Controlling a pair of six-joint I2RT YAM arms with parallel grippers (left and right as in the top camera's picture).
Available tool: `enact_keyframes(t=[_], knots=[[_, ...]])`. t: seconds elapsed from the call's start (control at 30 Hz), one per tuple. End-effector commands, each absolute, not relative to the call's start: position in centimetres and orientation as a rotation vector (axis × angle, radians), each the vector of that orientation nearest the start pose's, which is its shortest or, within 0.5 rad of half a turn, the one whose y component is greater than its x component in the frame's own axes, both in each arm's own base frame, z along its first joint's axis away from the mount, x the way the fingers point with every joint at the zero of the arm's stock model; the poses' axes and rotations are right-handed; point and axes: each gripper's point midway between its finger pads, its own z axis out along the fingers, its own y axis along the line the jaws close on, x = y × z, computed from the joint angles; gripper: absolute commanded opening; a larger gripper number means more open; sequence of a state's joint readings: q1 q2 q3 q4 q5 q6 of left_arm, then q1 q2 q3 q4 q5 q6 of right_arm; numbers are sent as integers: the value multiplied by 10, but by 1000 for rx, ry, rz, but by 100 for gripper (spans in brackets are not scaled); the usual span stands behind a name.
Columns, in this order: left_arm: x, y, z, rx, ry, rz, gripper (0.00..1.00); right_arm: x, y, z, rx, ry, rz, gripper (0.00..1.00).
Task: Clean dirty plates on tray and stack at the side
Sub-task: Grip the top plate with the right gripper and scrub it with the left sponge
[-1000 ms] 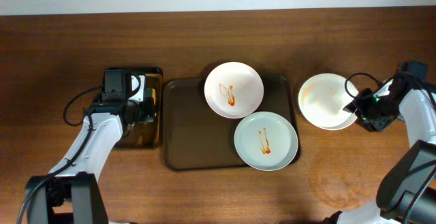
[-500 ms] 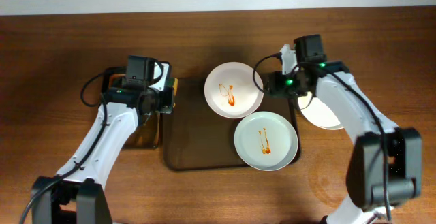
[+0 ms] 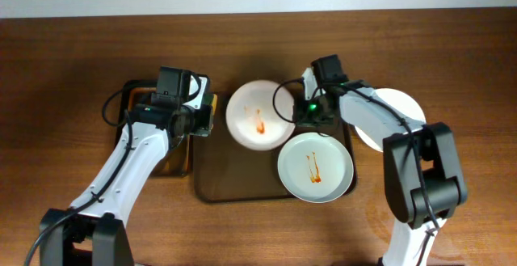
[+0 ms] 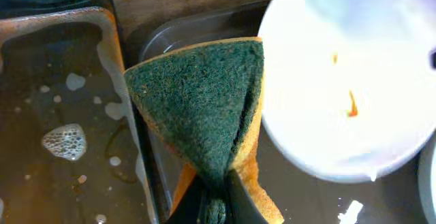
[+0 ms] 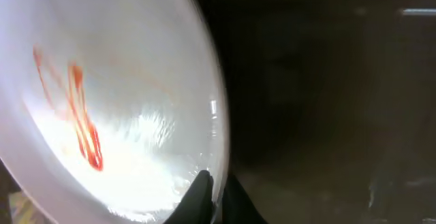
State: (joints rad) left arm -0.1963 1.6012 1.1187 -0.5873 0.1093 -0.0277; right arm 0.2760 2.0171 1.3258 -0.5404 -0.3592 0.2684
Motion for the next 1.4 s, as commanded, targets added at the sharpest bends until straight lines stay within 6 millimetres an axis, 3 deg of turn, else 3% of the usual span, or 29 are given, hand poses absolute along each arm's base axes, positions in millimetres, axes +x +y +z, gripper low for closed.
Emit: enact_keyframes(t=[0.0,0.1,0.17,0.33,0.43,0.6,0.83,0.93,1.03,1.17,1.3,1.33,1.37], knots=[[380,-108,108,196,2633,-333,0,395,202,20,-68,2879,675,4],[377,-113,104,99,2657,-373,0,380,222,19,-126,2905,691,4],[371,-129,98,66,2690,-459,0,374,233,19,-166,2908,695,4],[352,-166,61,-126,2849,-655,0,376,230,18,-61,2924,670,4],[342,-180,39,-213,2927,-662,0,376,230,18,-60,2924,670,5],[336,-213,26,-91,2928,-671,0,376,229,17,-60,2925,669,5],[341,-199,10,-54,2899,-355,0,373,229,17,-58,2936,665,4],[349,-175,7,-96,2869,-178,0,372,228,16,-56,2942,663,4],[354,-136,6,-166,2855,16,0,371,228,16,-55,2947,661,4],[361,-111,7,-218,2851,66,0,371,227,16,-55,2948,661,4],[373,-98,40,-123,2807,66,0,373,228,16,-57,2937,662,4],[376,-100,67,-101,2756,41,0,376,229,19,-60,2923,667,4],[377,-100,79,-94,2731,30,0,380,227,20,-57,2916,645,4]])
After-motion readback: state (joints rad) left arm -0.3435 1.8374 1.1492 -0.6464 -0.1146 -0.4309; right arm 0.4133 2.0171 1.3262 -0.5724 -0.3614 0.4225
